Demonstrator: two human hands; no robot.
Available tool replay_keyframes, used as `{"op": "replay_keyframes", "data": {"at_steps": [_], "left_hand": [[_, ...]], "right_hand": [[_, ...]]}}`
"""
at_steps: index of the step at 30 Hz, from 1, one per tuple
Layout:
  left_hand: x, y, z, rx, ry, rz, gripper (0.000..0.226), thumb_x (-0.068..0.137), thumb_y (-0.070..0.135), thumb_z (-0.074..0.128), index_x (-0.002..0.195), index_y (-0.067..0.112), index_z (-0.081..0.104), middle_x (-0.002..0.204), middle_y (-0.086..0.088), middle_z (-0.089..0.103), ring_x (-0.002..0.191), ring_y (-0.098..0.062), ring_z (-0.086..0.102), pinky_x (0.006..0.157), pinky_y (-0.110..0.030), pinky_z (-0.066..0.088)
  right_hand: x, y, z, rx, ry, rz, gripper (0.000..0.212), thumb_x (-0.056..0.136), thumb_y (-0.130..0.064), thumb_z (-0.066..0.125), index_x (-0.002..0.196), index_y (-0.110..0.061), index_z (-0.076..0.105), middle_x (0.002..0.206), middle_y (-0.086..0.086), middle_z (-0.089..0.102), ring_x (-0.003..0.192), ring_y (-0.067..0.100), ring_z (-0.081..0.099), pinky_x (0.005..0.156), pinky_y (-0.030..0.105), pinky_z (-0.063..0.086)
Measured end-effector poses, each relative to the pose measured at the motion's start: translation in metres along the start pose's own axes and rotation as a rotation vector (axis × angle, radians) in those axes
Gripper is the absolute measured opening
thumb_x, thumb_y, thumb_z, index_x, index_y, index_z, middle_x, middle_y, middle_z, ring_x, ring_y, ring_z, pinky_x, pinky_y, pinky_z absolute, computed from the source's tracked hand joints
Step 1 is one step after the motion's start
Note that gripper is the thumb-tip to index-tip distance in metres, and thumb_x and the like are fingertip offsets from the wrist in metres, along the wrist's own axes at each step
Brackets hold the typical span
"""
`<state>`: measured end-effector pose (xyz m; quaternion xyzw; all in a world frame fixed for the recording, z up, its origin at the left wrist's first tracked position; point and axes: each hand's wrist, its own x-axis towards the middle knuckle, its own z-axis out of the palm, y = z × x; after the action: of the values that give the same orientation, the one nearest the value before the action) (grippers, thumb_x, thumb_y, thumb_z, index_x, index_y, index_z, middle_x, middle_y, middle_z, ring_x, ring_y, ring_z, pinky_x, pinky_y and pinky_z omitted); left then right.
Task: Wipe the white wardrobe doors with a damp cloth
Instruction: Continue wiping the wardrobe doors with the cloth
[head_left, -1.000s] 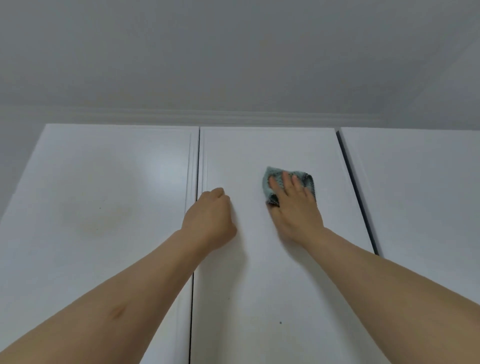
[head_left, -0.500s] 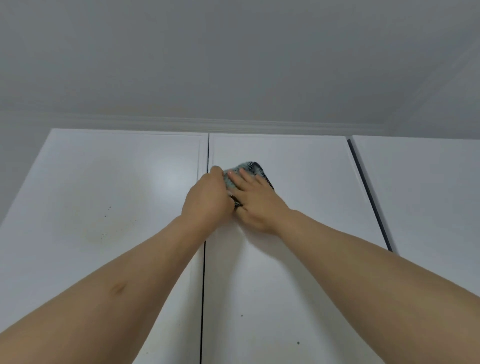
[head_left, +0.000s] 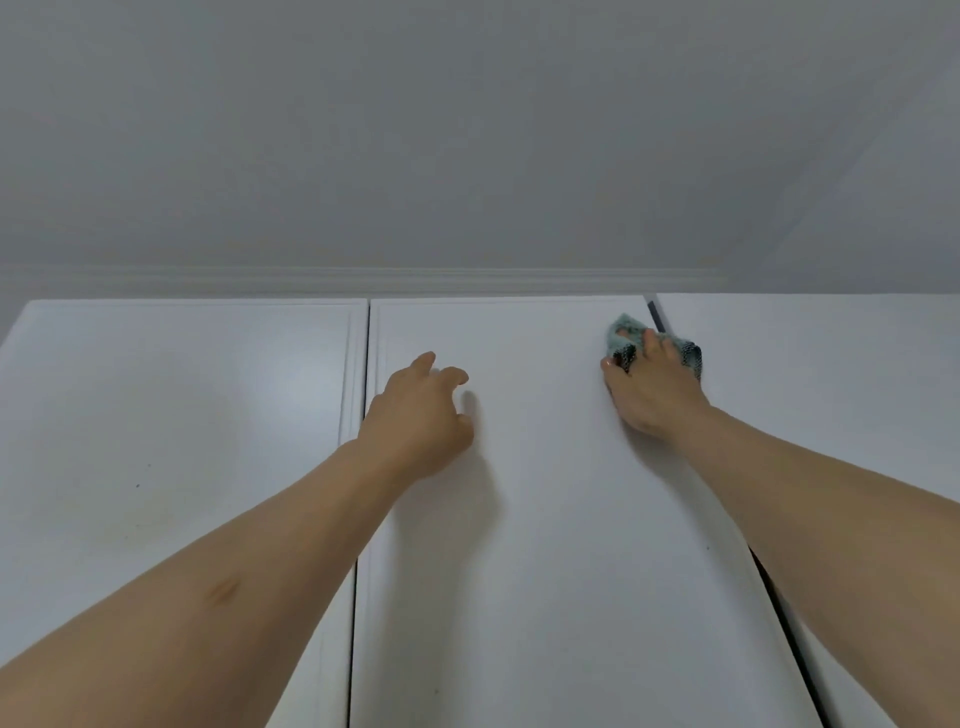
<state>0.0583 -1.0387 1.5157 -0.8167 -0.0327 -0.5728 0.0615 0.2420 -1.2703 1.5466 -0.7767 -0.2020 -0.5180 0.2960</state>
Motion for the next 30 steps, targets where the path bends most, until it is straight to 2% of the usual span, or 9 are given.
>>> {"op": "replay_keyframes", "data": {"at_steps": [2, 4, 9, 14, 18, 22, 24, 27, 30], "left_hand": [[0.006, 0.001, -0.003, 0.026, 0.006, -0.024, 0.049, 0.089, 0.021, 0.051, 0.138, 0.021, 0.053, 0.140, -0.003, 0.050, 0.125, -0.025, 0.050, 0.102, -0.043, 0.046], [0.009, -0.004, -0.009, -0.028, 0.036, -0.078, 0.045, 0.087, 0.016, 0.051, 0.132, 0.015, 0.056, 0.120, 0.003, 0.059, 0.109, -0.021, 0.056, 0.092, -0.037, 0.050], [0.006, -0.029, -0.028, -0.309, 0.088, -0.144, 0.046, 0.092, 0.009, 0.045, 0.136, 0.019, 0.054, 0.133, -0.002, 0.058, 0.114, -0.020, 0.060, 0.079, -0.033, 0.052], [0.004, -0.036, -0.047, -0.290, 0.209, -0.096, 0.054, 0.087, -0.003, 0.047, 0.137, 0.017, 0.051, 0.132, 0.003, 0.055, 0.117, -0.016, 0.055, 0.093, -0.031, 0.049], [0.012, -0.025, -0.052, -0.238, 0.205, -0.131, 0.063, 0.082, -0.003, 0.046, 0.142, 0.015, 0.048, 0.145, -0.003, 0.049, 0.119, -0.019, 0.050, 0.094, -0.028, 0.041], [0.016, -0.004, -0.039, -0.137, 0.129, -0.105, 0.057, 0.087, 0.006, 0.051, 0.143, 0.018, 0.048, 0.143, -0.002, 0.050, 0.113, -0.019, 0.053, 0.089, -0.030, 0.043], [0.018, 0.003, -0.029, -0.065, 0.046, -0.099, 0.064, 0.084, 0.012, 0.053, 0.147, 0.025, 0.045, 0.147, 0.000, 0.047, 0.124, -0.022, 0.051, 0.099, -0.037, 0.046], [0.018, 0.012, -0.016, 0.083, -0.039, -0.081, 0.070, 0.082, 0.025, 0.058, 0.149, 0.035, 0.039, 0.155, 0.001, 0.038, 0.138, -0.026, 0.038, 0.111, -0.047, 0.037], [0.014, 0.022, -0.004, 0.142, -0.115, -0.055, 0.078, 0.083, 0.037, 0.068, 0.152, 0.040, 0.032, 0.158, 0.001, 0.028, 0.146, -0.025, 0.022, 0.113, -0.046, 0.027]], "right_hand": [[0.014, -0.020, -0.003, 0.004, 0.006, -0.004, 0.068, 0.104, -0.053, 0.018, 0.161, -0.017, 0.009, 0.169, 0.008, -0.006, 0.155, 0.029, -0.007, 0.124, 0.054, 0.006], [0.027, -0.050, -0.001, 0.002, 0.014, -0.061, 0.068, 0.104, -0.053, 0.019, 0.162, -0.019, 0.007, 0.169, 0.007, -0.006, 0.155, 0.028, -0.007, 0.125, 0.052, 0.003], [0.035, -0.146, 0.015, -0.013, 0.013, -0.313, 0.065, 0.104, -0.054, 0.020, 0.161, -0.029, 0.001, 0.169, 0.002, -0.009, 0.155, 0.024, -0.012, 0.125, 0.049, -0.005], [-0.001, -0.215, 0.042, -0.039, 0.001, -0.565, 0.062, 0.103, -0.052, 0.024, 0.160, -0.038, 0.005, 0.169, -0.002, -0.010, 0.155, 0.020, -0.015, 0.124, 0.046, -0.008], [-0.018, -0.203, 0.040, -0.200, -0.050, -0.772, 0.059, 0.105, -0.035, 0.028, 0.161, -0.032, 0.011, 0.169, -0.004, -0.012, 0.155, 0.019, -0.013, 0.125, 0.047, -0.003], [0.000, -0.151, 0.030, -0.048, -0.051, -0.657, 0.060, 0.103, -0.056, 0.020, 0.160, -0.042, 0.005, 0.169, -0.011, -0.008, 0.155, 0.011, -0.010, 0.125, 0.042, -0.005], [0.009, -0.115, 0.024, -0.040, -0.021, -0.567, 0.060, 0.103, -0.057, 0.020, 0.159, -0.044, 0.002, 0.169, -0.010, -0.008, 0.155, 0.012, -0.011, 0.125, 0.042, -0.005], [0.020, -0.055, 0.015, -0.057, 0.050, -0.431, 0.061, 0.104, -0.055, 0.021, 0.160, -0.040, 0.003, 0.169, -0.006, -0.007, 0.155, 0.015, -0.009, 0.125, 0.044, -0.005], [0.020, -0.009, 0.015, -0.045, 0.094, -0.299, 0.061, 0.104, -0.053, 0.023, 0.161, -0.037, 0.005, 0.170, -0.003, -0.004, 0.156, 0.019, -0.006, 0.126, 0.046, 0.000]]}}
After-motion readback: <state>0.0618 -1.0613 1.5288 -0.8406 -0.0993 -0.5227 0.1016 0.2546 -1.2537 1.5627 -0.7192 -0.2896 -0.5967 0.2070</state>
